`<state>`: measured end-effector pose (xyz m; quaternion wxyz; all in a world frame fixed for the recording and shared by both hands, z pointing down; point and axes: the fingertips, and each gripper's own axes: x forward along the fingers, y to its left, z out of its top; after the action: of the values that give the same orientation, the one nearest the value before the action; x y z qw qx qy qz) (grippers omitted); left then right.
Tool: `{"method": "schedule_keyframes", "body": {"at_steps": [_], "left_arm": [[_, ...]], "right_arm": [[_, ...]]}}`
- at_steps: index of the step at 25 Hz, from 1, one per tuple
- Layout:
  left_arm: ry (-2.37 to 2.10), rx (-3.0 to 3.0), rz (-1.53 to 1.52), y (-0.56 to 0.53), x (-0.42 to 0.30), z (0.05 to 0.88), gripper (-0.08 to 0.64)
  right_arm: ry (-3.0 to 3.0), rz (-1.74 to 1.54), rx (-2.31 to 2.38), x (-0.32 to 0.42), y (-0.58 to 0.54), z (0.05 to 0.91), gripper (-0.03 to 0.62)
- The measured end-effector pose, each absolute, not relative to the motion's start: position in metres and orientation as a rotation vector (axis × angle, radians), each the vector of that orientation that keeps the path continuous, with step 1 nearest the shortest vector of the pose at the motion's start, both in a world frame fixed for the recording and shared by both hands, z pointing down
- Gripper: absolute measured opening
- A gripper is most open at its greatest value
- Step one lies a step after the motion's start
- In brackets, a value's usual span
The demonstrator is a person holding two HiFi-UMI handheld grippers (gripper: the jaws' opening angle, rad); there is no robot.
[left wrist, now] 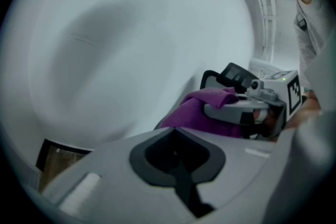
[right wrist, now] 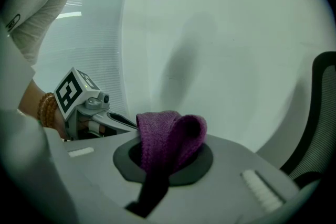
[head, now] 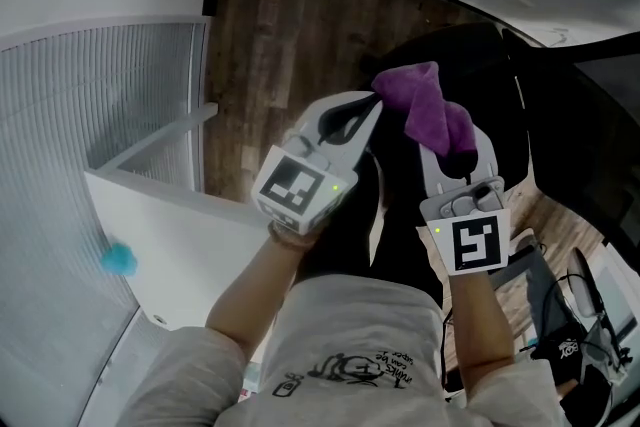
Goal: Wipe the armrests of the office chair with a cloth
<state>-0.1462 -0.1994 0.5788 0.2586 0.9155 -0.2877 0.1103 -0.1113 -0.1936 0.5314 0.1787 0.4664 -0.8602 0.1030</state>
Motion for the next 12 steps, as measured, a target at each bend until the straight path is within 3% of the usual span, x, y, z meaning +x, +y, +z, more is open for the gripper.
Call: {"method": "schedule_keyframes", "body": {"at_steps": [7,12], "left_arm": [[-0.779,2.458,0.369,-0.195,-0.146,0.610,0.000],[-0.770,2.458,0.380,-0.187,-0.143,0.611,0.000]], "right_arm": [[-2.321,0.269,1.116,-0.132,-0.189,0.616,0.026],[-2.331,0.209,1.125,-0.130,-0.183,0.617,0.026]]}}
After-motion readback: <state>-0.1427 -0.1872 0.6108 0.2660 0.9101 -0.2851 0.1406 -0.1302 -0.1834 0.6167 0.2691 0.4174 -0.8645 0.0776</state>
